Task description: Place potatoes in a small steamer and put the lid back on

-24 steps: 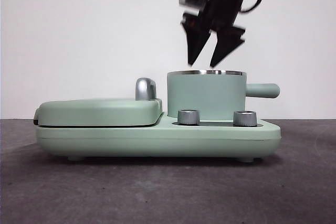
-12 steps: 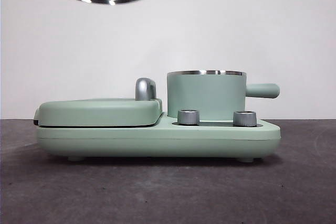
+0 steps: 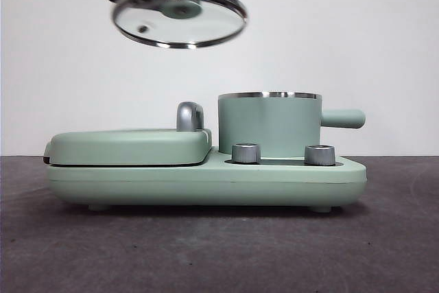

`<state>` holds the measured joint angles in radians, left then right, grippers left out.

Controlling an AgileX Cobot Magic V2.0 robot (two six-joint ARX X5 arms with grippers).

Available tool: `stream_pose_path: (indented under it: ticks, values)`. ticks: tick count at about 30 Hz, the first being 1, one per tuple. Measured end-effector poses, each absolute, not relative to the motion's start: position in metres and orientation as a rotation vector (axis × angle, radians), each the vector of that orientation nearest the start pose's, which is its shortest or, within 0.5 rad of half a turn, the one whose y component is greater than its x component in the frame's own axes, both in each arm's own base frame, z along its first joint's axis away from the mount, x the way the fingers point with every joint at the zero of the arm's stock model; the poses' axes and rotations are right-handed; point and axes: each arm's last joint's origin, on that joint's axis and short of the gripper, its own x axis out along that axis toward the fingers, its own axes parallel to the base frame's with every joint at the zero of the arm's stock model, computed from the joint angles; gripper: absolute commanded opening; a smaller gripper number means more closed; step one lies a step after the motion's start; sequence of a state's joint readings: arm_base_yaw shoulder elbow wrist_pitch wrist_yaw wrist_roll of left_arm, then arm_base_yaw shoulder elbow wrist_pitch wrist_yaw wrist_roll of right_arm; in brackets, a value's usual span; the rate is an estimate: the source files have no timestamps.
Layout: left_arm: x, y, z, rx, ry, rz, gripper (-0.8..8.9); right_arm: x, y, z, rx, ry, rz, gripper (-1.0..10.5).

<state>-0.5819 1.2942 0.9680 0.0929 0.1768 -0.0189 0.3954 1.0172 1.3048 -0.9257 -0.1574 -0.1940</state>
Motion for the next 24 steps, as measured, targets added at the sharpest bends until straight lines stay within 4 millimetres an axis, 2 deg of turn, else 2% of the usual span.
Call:
stream_pose_path:
  ticks: [1, 4, 7, 13, 18, 24]
  values:
    - [0.247, -0.171, 0.312, 0.031, 0.246, -0.764, 0.15, 0.146, 0.067, 0.391, -0.261, 0.578, 0.603, 0.1]
    - [0.262, -0.186, 0.313, 0.033, 0.247, -0.782, 0.15, 0.118, 0.058, 0.374, -0.267, 0.583, 0.624, 0.2]
    - [0.278, -0.203, 0.316, 0.034, 0.245, -0.795, 0.15, 0.104, 0.053, 0.357, -0.275, 0.624, 0.633, 0.8]
    - [0.311, -0.23, 0.322, 0.029, 0.226, -0.825, 0.15, 0.095, 0.05, 0.332, -0.284, 0.705, 0.644, 1.0]
    - [0.331, -0.246, 0.319, 0.036, 0.215, -0.829, 0.15, 0.092, 0.048, 0.33, -0.284, 0.706, 0.646, 1.0]
    - [0.347, -0.258, 0.298, 0.053, 0.216, -0.831, 0.15, 0.092, 0.049, 0.33, -0.284, 0.706, 0.648, 1.0]
